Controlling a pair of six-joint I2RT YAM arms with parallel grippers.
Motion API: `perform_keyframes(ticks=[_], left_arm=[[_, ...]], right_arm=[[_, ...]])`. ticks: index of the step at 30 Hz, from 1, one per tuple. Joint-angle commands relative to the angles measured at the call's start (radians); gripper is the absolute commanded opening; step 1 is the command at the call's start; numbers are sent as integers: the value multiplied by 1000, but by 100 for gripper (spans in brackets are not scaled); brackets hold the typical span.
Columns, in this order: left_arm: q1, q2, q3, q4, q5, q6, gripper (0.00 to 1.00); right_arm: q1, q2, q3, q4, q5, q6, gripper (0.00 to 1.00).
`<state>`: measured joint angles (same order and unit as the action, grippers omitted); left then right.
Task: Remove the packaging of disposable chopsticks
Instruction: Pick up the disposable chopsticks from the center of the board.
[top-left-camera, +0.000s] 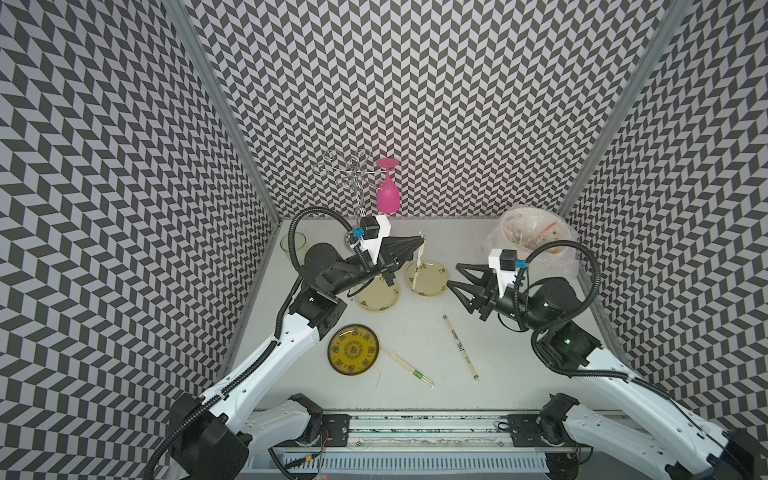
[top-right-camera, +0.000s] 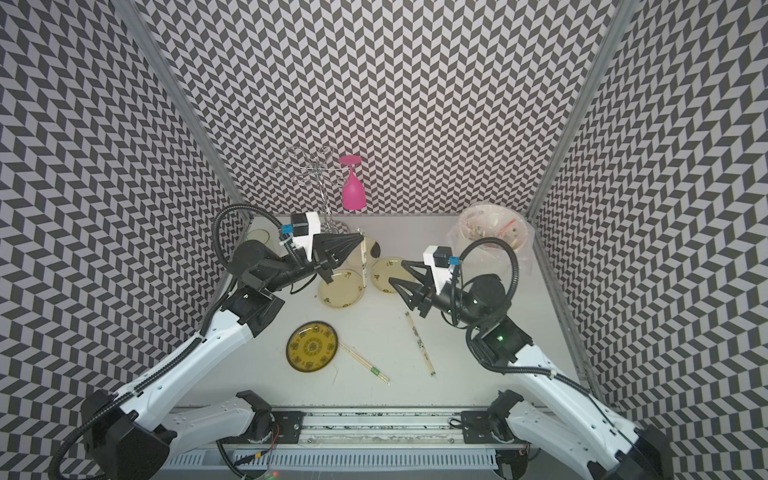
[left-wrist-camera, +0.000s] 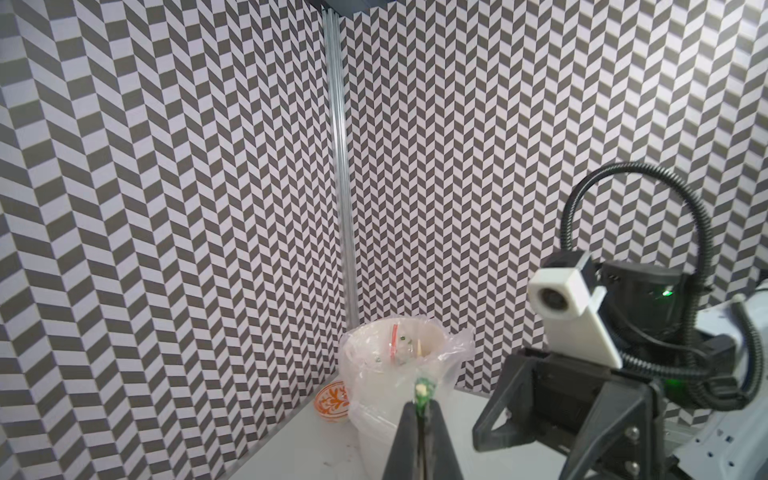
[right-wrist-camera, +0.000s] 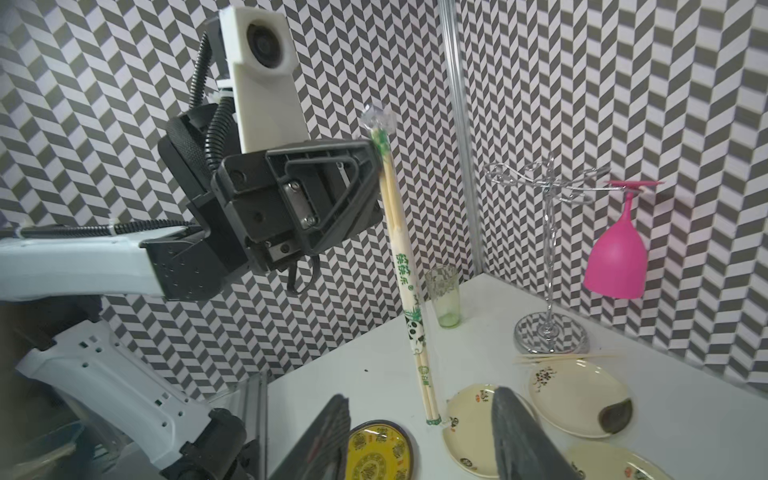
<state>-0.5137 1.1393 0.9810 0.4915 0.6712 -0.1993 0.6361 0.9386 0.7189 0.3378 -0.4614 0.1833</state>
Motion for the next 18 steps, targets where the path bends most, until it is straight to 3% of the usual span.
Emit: perform_keyframes(ticks=[1,4,9,14,18], left_arm=[[36,9,-35,208,119,-203,0],[44,19,-65,326,174,-309,0],[44,11,-89,442,214,-409,0],[43,-18,-101,461,215,-420,0],[44,-20,-121,562,233,-488,0]], right_arm=[[36,70,33,172,-35,-10,60],[59,150,72,187,-25,-45,67],[71,235,106,228,-119,-53,69],[90,271,98,232,-163,-49,69],[103,288,96,237,-190,-36,63]])
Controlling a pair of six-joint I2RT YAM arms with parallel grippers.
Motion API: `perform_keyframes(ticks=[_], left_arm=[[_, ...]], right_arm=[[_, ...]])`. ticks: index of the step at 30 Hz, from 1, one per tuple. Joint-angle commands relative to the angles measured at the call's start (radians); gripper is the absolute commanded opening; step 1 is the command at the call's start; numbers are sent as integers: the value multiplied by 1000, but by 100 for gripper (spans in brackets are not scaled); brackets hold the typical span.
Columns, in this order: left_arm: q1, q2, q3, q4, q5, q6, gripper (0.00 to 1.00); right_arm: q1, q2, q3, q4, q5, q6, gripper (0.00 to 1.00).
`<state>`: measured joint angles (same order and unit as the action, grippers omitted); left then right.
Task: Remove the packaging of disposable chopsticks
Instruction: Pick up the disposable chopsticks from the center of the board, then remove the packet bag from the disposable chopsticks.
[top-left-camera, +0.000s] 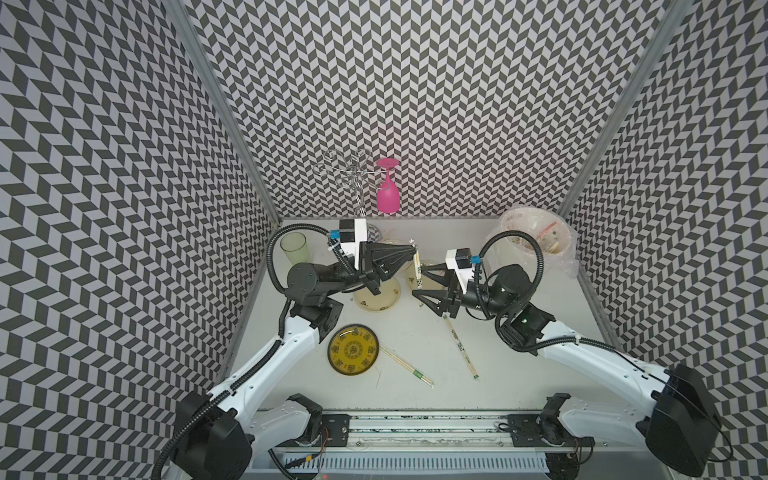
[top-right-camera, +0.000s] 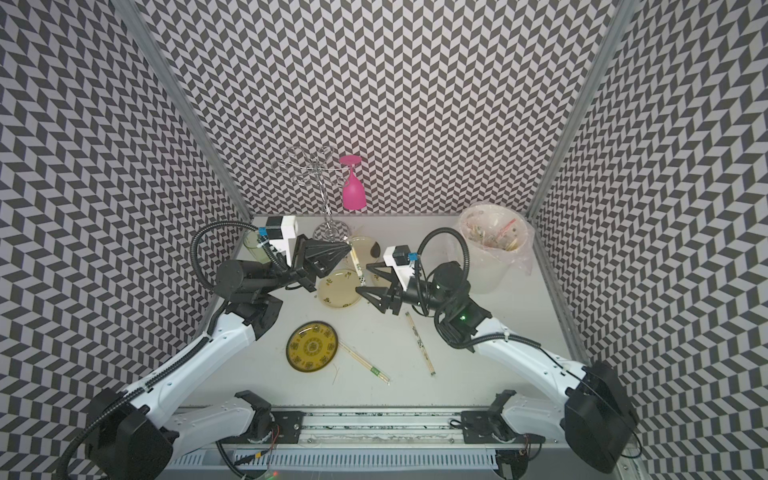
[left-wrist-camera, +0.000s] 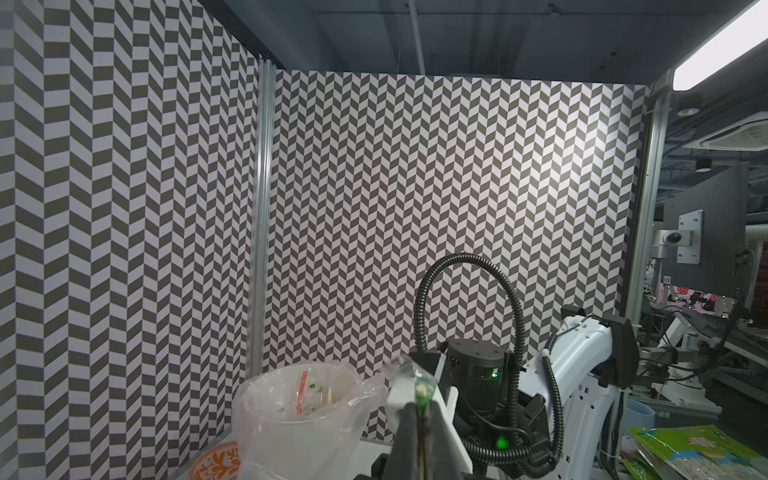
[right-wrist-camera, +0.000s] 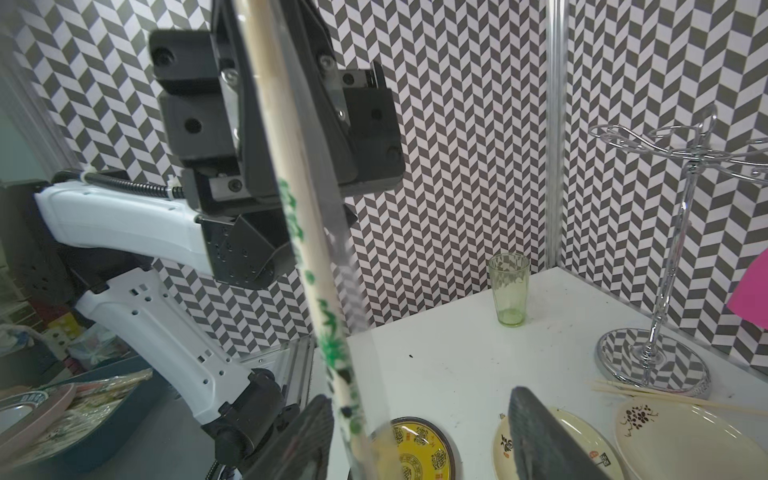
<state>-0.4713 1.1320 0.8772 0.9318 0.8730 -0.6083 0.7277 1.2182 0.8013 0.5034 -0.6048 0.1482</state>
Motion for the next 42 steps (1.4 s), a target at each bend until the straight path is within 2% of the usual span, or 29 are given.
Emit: perform_keyframes(ticks=[1,6,8,11,13,15,16,19,20,21,22,23,24,28,34,38,41,42], left_arm=[[3,-9,-28,169,35,-107,0],[8,34,-50,376,64,-251,0],[9,39,-52,388,71,-256,0],[8,15,-52,283,55,-177,0],[9,-5,-46,206,51,-116,0],[11,-19,-43,158,42,-78,0],[13,-23,-44,154,42,-72,0],[17,-24,-46,166,55,-76,0],[19,-27,-41,146,56,-71,14],[20,-32,-36,111,54,-59,48],[20,-41,-32,77,44,-42,67],[20,-54,-28,28,28,-18,79],[20,-65,-24,-11,20,7,83],[19,-72,18,-141,43,80,82],[20,-44,76,-274,22,95,79],[30,-54,69,-296,-17,119,68],[44,-53,74,-330,-54,125,67],[51,-52,75,-331,-57,125,64]], right_arm=[[16,11,14,79,-64,3,62],[50,19,24,110,-110,37,58],[58,17,23,123,-103,45,48],[61,15,17,127,-102,56,23],[61,9,13,117,-96,59,17],[62,-2,11,104,-85,62,4],[62,-9,10,97,-75,63,0],[63,-27,16,45,-14,63,0],[63,-34,19,21,20,63,0],[63,-41,21,-3,44,53,0],[64,-47,22,-21,57,44,0],[64,-55,22,-41,70,29,0],[65,-59,22,-60,83,17,0],[72,-63,39,-134,110,-32,0],[105,-57,54,-222,182,-108,0],[120,-62,48,-239,206,-123,0],[135,-73,40,-247,243,-138,0],[139,-79,37,-247,248,-144,0]])
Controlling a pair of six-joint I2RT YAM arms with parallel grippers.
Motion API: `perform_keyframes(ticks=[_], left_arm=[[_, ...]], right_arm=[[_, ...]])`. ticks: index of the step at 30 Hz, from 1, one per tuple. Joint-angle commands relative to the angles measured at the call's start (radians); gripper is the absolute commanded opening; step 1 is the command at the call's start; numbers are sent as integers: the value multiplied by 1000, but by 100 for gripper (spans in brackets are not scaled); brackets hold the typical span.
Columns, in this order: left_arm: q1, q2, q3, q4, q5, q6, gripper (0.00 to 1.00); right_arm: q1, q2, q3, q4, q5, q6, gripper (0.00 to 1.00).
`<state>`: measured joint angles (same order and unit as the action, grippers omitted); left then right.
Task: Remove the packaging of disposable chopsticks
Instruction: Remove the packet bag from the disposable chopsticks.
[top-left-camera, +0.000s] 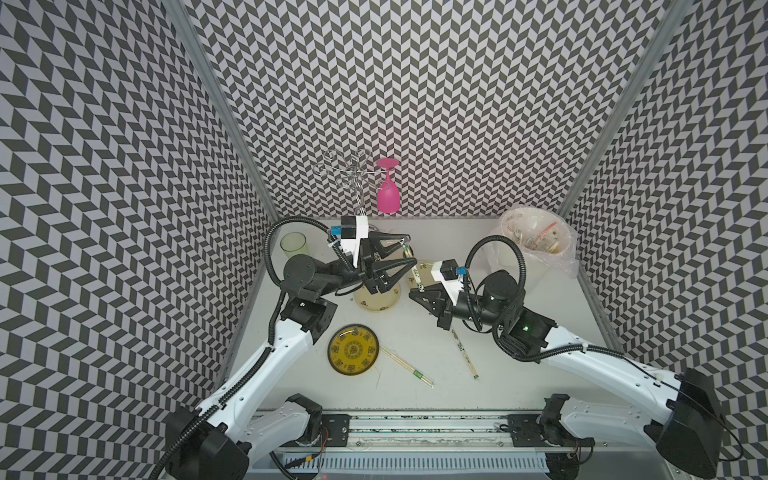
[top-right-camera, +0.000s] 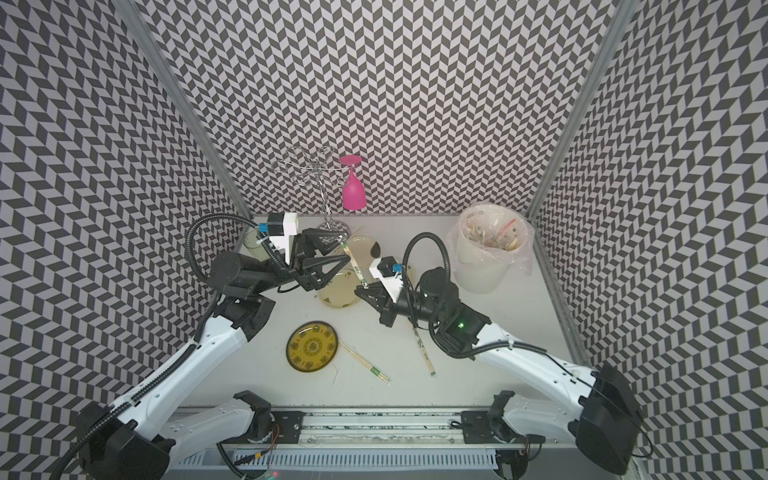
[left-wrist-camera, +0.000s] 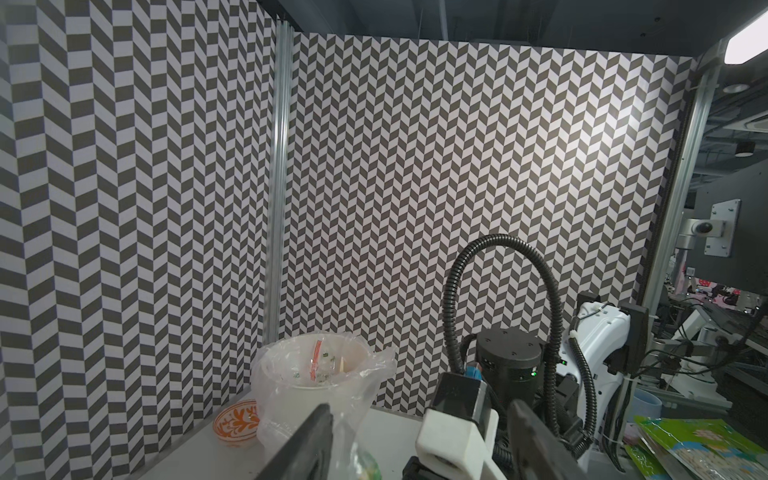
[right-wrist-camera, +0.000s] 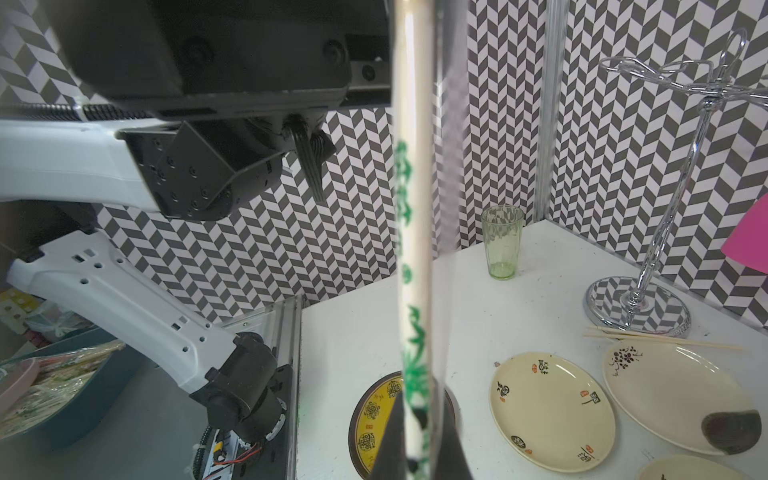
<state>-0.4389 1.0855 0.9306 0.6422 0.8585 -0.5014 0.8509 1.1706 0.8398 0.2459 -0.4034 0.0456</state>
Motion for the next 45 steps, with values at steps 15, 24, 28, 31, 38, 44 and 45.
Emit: perform_keyframes(ticks=[15,24,28,31,38,44,45], left_arm=[[42,-11,41,-83,4,80,0],[-67,-91,27,-349,-382,477,0],[-146,-85,25,-414,-518,604,0],[-207,-69,30,-459,-592,674,0],[-300,-54,36,-489,-631,695,0],[-312,-52,35,-492,-633,658,0],[-313,-49,36,-492,-631,653,0]], right_arm=[[29,-54,37,-108,120,-59,0],[29,-1,331,-357,-59,275,0],[30,8,384,-256,-183,490,0],[29,32,452,-230,-200,577,0],[1,113,563,-278,-129,574,0],[-82,87,493,-189,-115,638,0],[-94,82,492,-189,-110,639,0]])
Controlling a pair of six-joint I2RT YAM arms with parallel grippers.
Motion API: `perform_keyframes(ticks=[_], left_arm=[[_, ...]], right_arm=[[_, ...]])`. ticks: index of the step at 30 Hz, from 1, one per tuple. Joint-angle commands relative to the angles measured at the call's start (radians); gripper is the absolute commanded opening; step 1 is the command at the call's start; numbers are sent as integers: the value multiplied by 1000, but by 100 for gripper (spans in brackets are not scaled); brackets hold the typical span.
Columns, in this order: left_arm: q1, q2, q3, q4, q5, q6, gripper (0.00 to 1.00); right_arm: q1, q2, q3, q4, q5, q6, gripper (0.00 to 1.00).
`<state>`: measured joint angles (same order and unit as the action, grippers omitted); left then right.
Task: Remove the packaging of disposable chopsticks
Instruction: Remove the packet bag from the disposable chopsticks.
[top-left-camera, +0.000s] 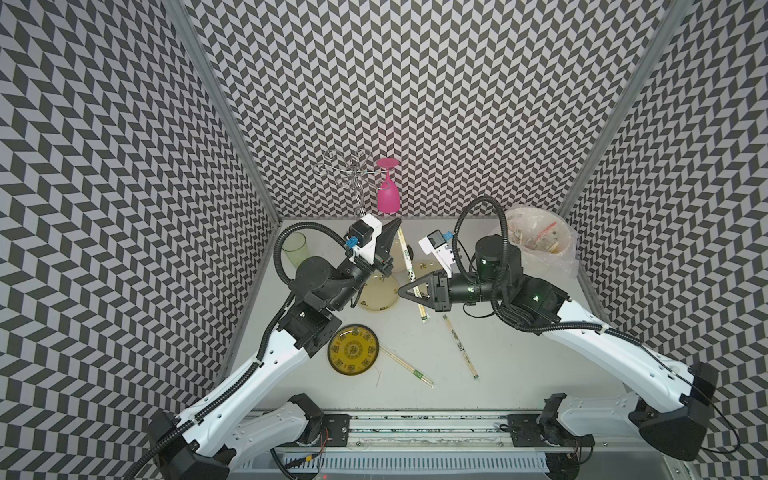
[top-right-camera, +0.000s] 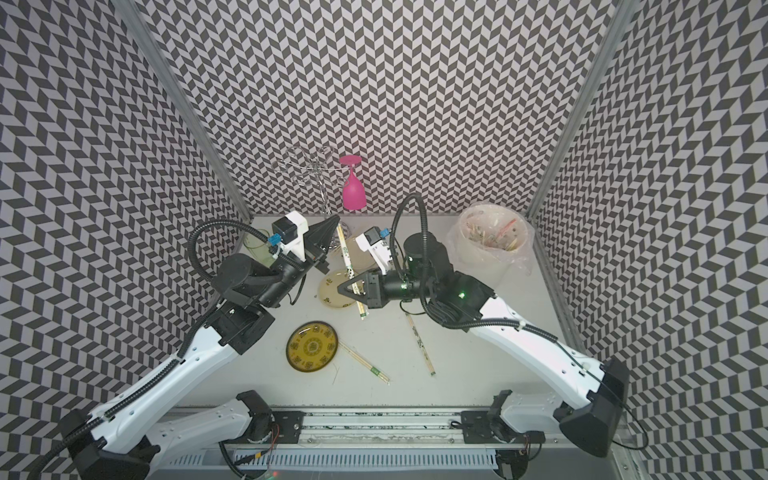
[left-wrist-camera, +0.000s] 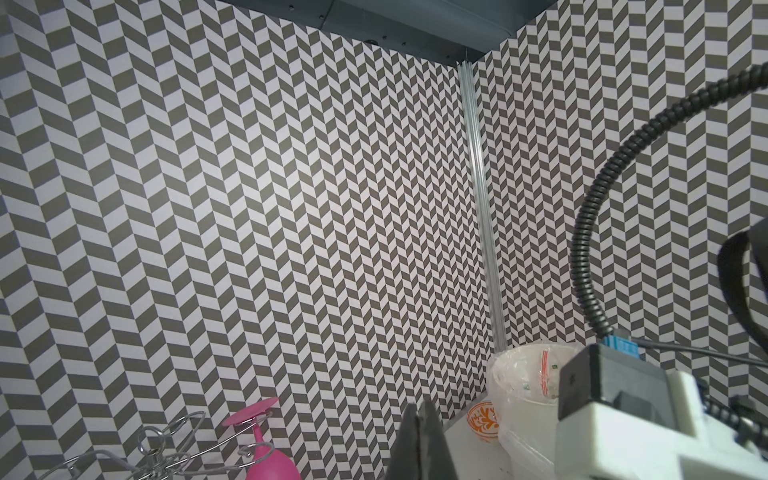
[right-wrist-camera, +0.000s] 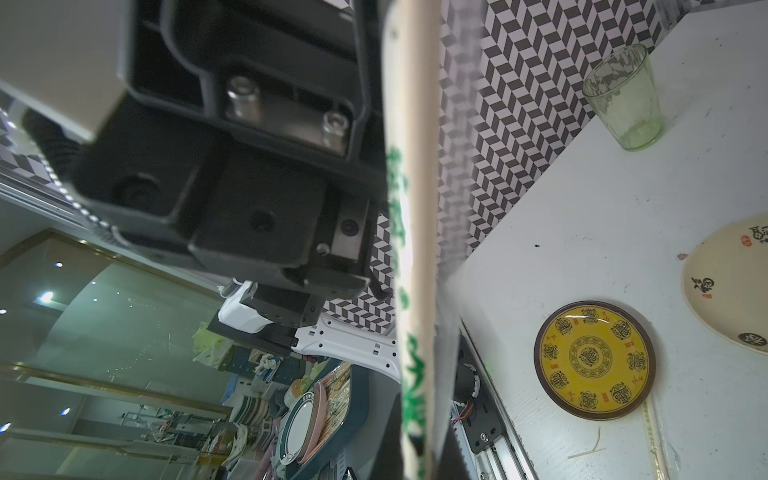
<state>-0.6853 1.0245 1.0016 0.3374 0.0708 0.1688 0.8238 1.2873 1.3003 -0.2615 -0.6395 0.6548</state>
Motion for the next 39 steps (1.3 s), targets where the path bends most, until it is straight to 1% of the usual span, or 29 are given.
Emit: perform_keyframes(ticks=[1,5,11,14,18,19,20,21,22,23,24,25,27,30,31,33,36,39], left_arm=[[-68,16,-33,-190,164,-21,0],[-83,33,-24,-200,180,-48,0],[-86,54,-17,-187,231,-115,0],[-87,53,-23,-173,250,-124,0],[-85,22,-38,-150,228,-114,0],[-82,8,-48,-134,204,-118,0],[-74,-4,-56,-120,200,-123,0],[-61,-16,-58,-114,220,-119,0],[-45,-24,-54,-113,242,-119,22],[-29,-31,-52,-113,252,-132,47],[-6,-38,-53,-100,260,-156,57],[24,-46,-60,-77,290,-179,59],[83,-54,-78,-27,348,-239,70],[161,-40,-78,25,484,-321,72],[178,-30,-71,34,533,-340,73],[200,-8,-61,47,594,-384,73],[214,23,-50,80,716,-434,72],[216,28,-47,121,803,-472,70]], right_arm=[[-81,-41,26,325,132,30,0],[-135,-42,28,345,129,31,0],[-152,9,92,334,188,-28,0],[-152,38,102,341,174,-35,0],[-149,29,70,323,189,-73,0],[-148,20,50,321,197,-91,0],[-145,7,26,323,196,-114,0],[-138,-9,0,323,201,-148,0],[-129,-29,-35,320,202,-185,0],[-124,-44,-63,315,201,-217,0],[-117,-64,-94,302,200,-250,0],[-111,-84,-129,291,198,-277,0],[-99,-120,-191,276,189,-320,0],[-69,-177,-283,267,188,-382,0],[-50,-190,-304,259,192,-409,0],[-6,-212,-337,252,202,-474,0],[41,-226,-371,244,253,-536,0],[46,-219,-369,222,281,-564,0]])
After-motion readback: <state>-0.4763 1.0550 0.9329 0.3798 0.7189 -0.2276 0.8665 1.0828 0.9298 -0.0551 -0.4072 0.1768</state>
